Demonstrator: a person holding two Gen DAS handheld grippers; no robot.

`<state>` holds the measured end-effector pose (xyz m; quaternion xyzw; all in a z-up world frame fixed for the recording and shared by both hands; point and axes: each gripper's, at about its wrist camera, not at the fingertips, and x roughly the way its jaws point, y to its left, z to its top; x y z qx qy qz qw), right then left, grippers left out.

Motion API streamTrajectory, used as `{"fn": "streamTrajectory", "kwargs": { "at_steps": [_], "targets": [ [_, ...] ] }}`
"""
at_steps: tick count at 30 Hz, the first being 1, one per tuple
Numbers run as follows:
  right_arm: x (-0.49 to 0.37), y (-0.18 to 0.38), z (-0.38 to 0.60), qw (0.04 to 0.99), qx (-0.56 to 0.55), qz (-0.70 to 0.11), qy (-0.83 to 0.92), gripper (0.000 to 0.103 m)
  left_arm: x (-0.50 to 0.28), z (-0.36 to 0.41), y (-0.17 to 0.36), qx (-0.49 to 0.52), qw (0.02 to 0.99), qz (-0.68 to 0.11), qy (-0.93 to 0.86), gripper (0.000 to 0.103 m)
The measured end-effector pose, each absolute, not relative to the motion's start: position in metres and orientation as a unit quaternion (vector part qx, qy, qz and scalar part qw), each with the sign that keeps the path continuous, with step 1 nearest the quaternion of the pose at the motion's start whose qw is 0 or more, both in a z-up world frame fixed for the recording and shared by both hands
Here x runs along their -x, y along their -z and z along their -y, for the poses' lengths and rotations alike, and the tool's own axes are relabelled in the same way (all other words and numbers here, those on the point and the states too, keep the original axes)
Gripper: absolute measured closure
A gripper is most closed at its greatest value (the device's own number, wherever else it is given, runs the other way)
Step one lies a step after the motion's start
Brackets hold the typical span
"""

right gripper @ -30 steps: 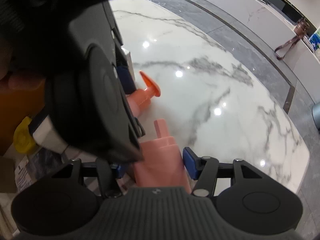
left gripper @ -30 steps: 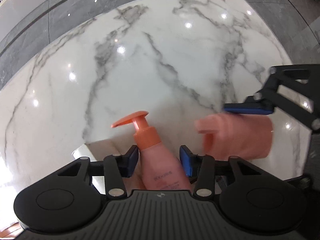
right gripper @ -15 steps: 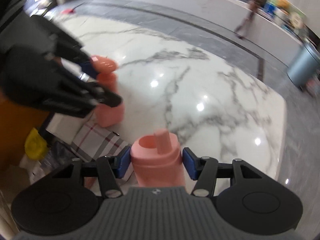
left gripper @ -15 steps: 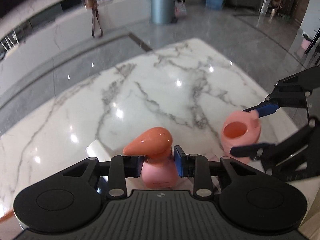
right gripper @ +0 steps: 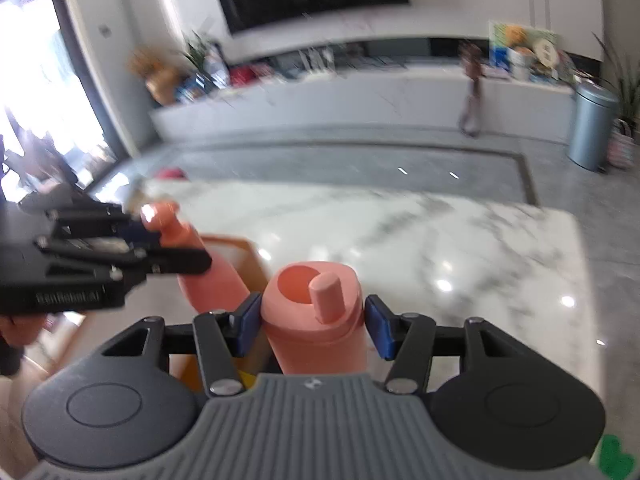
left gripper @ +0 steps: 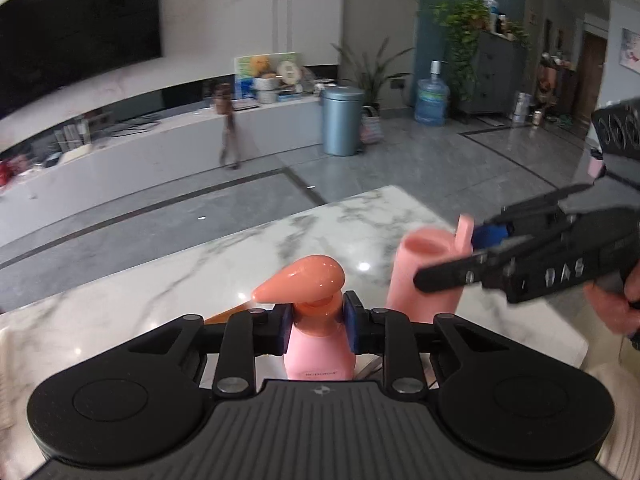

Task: Organize rigid objects
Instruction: 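Carry both items into the box, opening left tool to release the pump bottle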

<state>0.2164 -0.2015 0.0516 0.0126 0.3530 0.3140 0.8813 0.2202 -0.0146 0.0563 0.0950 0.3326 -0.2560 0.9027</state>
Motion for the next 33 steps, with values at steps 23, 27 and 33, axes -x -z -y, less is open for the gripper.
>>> {"fn": "streamTrajectory", "kwargs": {
  "at_steps": [23,27,33],
  "targets": [
    [-0.271,0.050,-0.009,0.837,-0.061,-0.459,-0.290,0.046,-0.264,-0.073,0.040,-0.229,0.876,-0.359,0.227,0.074],
    [-0.275,0.063,-0.012,0.840,-0.055,-0.464,-0.277,0.046,-0.267,-0.063,0.057,-0.292,0.856,-0.353,0.240,0.074],
    [-0.280,0.076,-0.019,0.838,-0.053,-0.469,-0.273,0.046,-0.263,-0.063,0.079,-0.345,0.844,-0.344,0.224,0.073]
  ]
}}
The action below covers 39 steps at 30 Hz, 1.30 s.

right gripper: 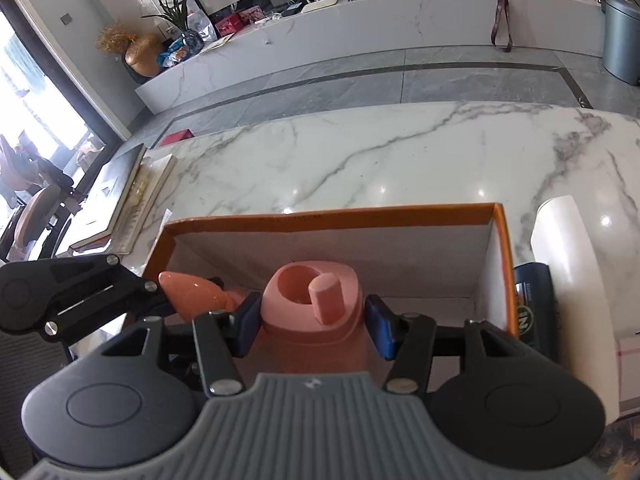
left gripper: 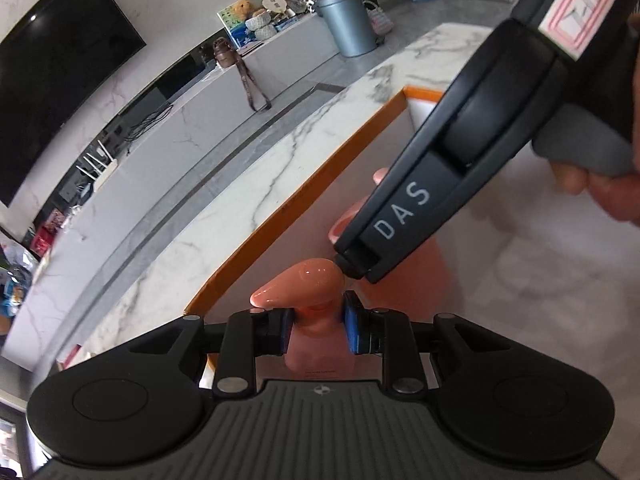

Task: Organize rigid objects
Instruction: 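Carry both items into the box, opening left tool to release the pump bottle, then lower pink lidded cup into the box beside the bottle and open right tool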

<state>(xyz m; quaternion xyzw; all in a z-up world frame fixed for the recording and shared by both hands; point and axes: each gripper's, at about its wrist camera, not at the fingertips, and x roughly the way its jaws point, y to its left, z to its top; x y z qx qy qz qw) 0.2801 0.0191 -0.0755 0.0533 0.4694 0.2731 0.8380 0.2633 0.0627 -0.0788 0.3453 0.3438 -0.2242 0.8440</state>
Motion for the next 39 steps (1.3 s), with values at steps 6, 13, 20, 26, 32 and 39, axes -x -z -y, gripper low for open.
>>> {"fn": "streamTrajectory", "kwargs": {
  "at_steps": [6,13,20,26,32,39],
  "targets": [
    [-0.281,0.081,-0.023,0.836,-0.043,-0.472,-0.276,0.046,-0.256,-0.059,0.088,-0.381,0.840,-0.333,0.198,0.066],
    [-0.281,0.084,-0.023,0.843,-0.045,-0.465,-0.268,0.046,-0.244,-0.074,0.072,-0.341,0.862,-0.327,0.182,0.045],
    [-0.281,0.083,-0.028,0.846,-0.056,-0.458,-0.267,0.046,-0.226,-0.096,0.040,-0.244,0.895,-0.336,0.164,0.032],
    [-0.275,0.088,-0.038,0.839,-0.046,-0.466,-0.276,0.044,-0.231,-0.116,0.023,-0.162,0.896,-0.392,0.134,0.033],
    [-0.268,0.080,-0.034,0.831,-0.049,-0.464,-0.302,0.039,-0.237,-0.139,0.034,-0.076,0.879,-0.450,0.140,0.065],
    [-0.255,0.078,-0.040,0.822,0.024,-0.471,-0.319,0.026,-0.232,-0.146,0.045,-0.044,0.875,-0.463,0.137,0.075]
  ]
}}
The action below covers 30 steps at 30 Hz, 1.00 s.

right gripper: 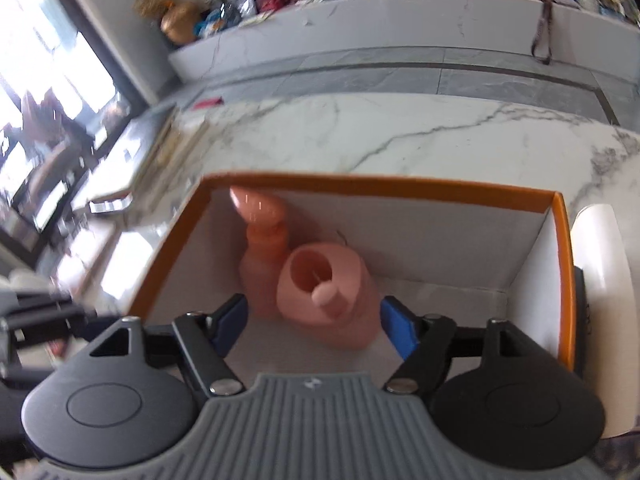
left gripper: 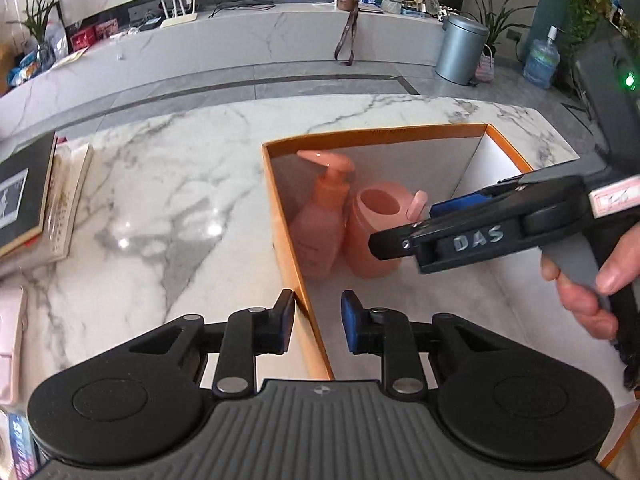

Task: Organize rigid objects
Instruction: 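Lower pink lidded cup into the box beside the bottle and open right tool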

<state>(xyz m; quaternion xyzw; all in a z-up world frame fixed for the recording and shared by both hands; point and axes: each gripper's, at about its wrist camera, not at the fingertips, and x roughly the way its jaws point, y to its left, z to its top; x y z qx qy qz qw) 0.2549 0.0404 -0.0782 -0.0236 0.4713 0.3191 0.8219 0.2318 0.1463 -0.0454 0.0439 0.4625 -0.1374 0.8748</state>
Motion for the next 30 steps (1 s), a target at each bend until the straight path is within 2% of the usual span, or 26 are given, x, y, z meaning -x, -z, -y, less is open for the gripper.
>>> {"fn": "streamTrajectory", "kwargs": {
  "at_steps": [3,7,12,14,16,18,20,22,24,30],
  "targets": [
    [-0.259,0.087,-0.047,0.827,0.020,-0.482,-0.288,0.026,-0.233,-0.146,0.051,-0.033,0.874,-0.465,0.134,0.075],
    [-0.269,0.106,-0.056,0.813,-0.038,-0.520,-0.259,0.026,-0.233,-0.147,0.055,-0.035,0.871,-0.471,0.136,0.076],
    [-0.268,0.115,-0.065,0.823,-0.033,-0.515,-0.238,0.022,-0.234,-0.151,0.057,-0.026,0.869,-0.475,0.138,0.081],
    [-0.265,0.113,-0.067,0.827,-0.018,-0.509,-0.238,0.025,-0.234,-0.152,0.059,-0.024,0.868,-0.476,0.140,0.081],
    [-0.264,0.110,-0.067,0.836,0.007,-0.501,-0.222,0.033,-0.233,-0.151,0.060,-0.028,0.867,-0.477,0.140,0.081],
    [-0.267,0.109,-0.065,0.841,0.022,-0.499,-0.208,0.034,-0.233,-0.150,0.061,-0.028,0.868,-0.476,0.140,0.081],
    [-0.268,0.107,-0.060,0.833,0.004,-0.507,-0.222,0.033,-0.233,-0.152,0.061,-0.022,0.868,-0.476,0.140,0.081],
    [-0.265,0.104,-0.061,0.821,-0.014,-0.513,-0.250,0.023,-0.233,-0.153,0.061,-0.018,0.868,-0.476,0.140,0.081],
    [-0.260,0.103,-0.066,0.822,0.001,-0.508,-0.259,0.020,-0.233,-0.153,0.061,-0.017,0.868,-0.477,0.139,0.081],
    [-0.253,0.106,-0.067,0.824,0.010,-0.505,-0.255,0.028,-0.231,-0.154,0.061,-0.011,0.868,-0.476,0.141,0.081]
  ]
}}
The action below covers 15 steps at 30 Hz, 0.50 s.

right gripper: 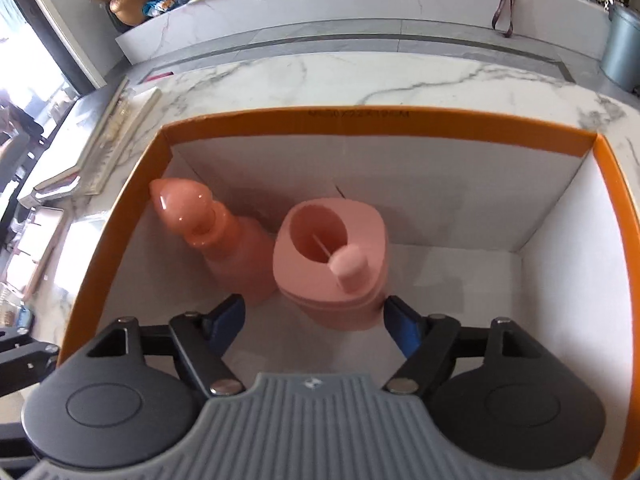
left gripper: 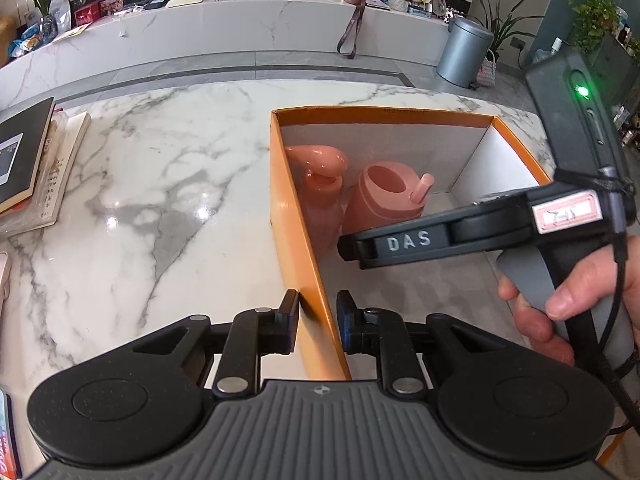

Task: Organize rigid objects
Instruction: 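Lower pink lidded cup into the box beside the bottle and open right tool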

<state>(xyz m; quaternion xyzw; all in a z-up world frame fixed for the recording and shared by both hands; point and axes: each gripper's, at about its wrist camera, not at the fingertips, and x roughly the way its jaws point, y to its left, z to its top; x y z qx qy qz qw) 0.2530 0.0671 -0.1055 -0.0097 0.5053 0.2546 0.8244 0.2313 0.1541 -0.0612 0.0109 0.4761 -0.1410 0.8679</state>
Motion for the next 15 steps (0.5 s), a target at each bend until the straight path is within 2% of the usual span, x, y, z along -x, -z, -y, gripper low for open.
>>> {"fn": "streamTrajectory", "kwargs": {
  "at_steps": [3,10,12,15],
  "targets": [
    [-0.2482,0.1060,-0.0652,0.819,0.014,-0.501,-0.280,0.036,-0.2308,-0.1531,0.0612,-0.013,0.869,-0.475,0.139,0.081],
    [-0.2444,0.1046,-0.0632,0.814,0.022,-0.503,-0.291,0.037,-0.2308,-0.1542,0.0613,-0.009,0.869,-0.474,0.139,0.081],
    [-0.2455,0.1079,-0.0632,0.805,0.009,-0.523,-0.281,0.044,-0.2300,-0.1528,0.0607,-0.008,0.870,-0.474,0.137,0.081],
    [-0.2470,0.1134,-0.0659,0.816,0.012,-0.521,-0.249,0.037,-0.2294,-0.1516,0.0604,-0.008,0.871,-0.474,0.133,0.081]
  ]
}}
